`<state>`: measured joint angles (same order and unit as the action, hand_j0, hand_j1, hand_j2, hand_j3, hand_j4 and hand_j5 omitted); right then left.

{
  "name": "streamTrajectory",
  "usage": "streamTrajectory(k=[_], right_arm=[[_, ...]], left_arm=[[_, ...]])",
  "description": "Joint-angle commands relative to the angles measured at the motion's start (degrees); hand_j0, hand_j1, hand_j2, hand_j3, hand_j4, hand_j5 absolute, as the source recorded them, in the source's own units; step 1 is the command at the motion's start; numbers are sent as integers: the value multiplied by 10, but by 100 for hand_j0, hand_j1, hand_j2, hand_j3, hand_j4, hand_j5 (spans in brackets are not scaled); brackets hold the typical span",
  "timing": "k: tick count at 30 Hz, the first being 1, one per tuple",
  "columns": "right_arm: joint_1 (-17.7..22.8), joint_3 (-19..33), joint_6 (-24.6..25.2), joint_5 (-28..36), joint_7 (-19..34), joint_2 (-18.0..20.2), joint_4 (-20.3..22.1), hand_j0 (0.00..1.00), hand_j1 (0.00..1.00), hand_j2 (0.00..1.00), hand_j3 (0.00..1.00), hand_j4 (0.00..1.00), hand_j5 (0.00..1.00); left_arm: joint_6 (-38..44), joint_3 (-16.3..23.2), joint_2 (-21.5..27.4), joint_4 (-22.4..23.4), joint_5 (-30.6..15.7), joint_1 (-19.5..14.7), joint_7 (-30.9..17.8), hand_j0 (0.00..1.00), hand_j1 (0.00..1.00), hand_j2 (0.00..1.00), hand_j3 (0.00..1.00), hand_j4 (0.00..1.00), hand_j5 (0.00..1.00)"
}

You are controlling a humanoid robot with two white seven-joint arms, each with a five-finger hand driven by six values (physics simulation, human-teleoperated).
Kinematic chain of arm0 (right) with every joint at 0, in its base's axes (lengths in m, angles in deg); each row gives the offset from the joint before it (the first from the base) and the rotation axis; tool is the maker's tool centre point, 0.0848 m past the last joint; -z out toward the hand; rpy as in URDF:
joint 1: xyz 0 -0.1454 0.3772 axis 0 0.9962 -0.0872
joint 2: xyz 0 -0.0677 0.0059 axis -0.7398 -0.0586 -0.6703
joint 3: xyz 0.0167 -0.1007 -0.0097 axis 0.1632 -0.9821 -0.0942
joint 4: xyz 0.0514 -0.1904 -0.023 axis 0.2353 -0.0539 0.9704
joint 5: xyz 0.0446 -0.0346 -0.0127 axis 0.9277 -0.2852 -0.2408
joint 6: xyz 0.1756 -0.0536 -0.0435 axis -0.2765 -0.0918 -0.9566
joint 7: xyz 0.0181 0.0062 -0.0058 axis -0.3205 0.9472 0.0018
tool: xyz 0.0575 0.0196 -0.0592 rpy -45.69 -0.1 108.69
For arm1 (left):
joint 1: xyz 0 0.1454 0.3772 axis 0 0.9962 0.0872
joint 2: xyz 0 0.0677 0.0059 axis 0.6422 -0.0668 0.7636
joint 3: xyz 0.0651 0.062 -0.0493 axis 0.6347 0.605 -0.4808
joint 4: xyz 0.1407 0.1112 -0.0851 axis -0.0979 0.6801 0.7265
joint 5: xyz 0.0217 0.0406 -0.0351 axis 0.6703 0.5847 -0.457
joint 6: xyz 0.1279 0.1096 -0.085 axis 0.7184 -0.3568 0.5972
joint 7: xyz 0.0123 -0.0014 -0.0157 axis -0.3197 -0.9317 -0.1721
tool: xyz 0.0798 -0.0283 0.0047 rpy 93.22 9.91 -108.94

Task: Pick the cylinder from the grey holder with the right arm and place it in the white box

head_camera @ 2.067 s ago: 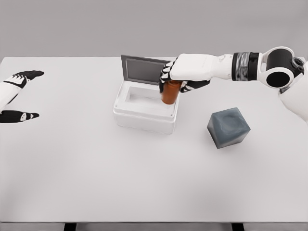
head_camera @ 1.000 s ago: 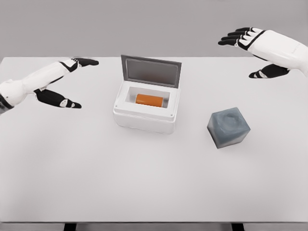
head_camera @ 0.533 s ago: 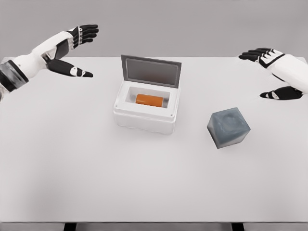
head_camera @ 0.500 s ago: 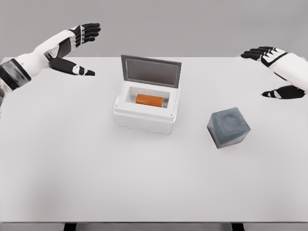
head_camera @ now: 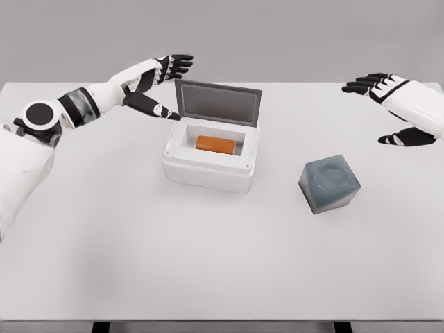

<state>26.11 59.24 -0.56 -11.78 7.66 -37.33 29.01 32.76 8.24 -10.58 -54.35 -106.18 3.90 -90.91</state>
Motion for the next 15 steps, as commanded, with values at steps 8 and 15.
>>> streamTrajectory(k=[8,15], right_arm=[[-1,-10,2,1,0,1,0,100,100,100,100,100,100],[-1,-10,2,0,0,1,-1,100,100,100,100,100,100]], left_arm=[[-4,9,-4,7,-2,1,0,100,100,100,100,100,100],[-30,9,6,-8,-4,8,0,100,100,100,100,100,100]])
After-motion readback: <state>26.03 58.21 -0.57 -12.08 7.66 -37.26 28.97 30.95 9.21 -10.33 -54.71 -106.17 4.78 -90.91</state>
